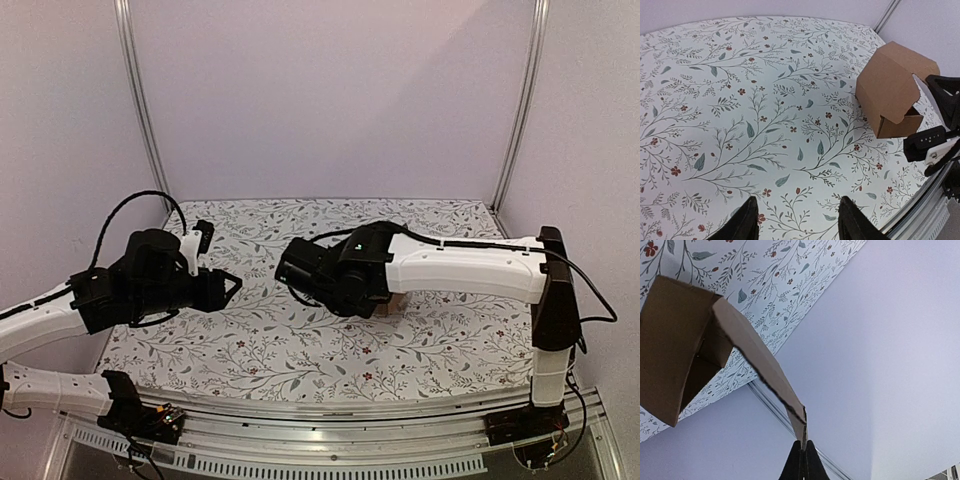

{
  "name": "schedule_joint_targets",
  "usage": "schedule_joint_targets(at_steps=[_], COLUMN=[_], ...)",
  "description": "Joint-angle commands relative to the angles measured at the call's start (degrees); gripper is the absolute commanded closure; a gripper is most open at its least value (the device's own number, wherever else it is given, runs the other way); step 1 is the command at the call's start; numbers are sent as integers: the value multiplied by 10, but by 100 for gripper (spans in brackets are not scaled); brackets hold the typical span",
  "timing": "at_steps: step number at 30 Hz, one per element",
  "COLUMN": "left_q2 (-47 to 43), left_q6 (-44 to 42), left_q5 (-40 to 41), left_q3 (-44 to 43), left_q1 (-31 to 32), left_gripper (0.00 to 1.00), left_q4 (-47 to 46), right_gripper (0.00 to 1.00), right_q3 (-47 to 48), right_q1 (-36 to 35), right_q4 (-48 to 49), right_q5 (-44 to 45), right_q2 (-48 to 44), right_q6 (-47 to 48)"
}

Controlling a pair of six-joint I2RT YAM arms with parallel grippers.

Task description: Fold the paper box

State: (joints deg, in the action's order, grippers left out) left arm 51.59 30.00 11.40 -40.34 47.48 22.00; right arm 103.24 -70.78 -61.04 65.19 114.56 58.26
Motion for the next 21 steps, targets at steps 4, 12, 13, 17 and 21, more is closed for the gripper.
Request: schedule_joint_targets(at_steps=[4,12,13,17,21], left_q2=[-6,-10,-10,-8,-6], left_q6=[-6,-4,-5,-4,-3], left_q5=[8,9,9,10,10], left_q3=[5,11,12,14,13], left_q1=[-8,-8,-8,-8,-8], left_gripper=[48,47,47,47,47], left_q4=[15,11,11,9,8], right_gripper=[92,76,74,63,47], right_q3=[37,40,40,44,53], right_q1=[-14,-21,-21,-23,-23], right_q4=[17,28,33,71,92], right_q5=[-30,-13,-11,-1,-12], right_q2=[52,52,50,45,27], right_q6=[14,18,21,39,48])
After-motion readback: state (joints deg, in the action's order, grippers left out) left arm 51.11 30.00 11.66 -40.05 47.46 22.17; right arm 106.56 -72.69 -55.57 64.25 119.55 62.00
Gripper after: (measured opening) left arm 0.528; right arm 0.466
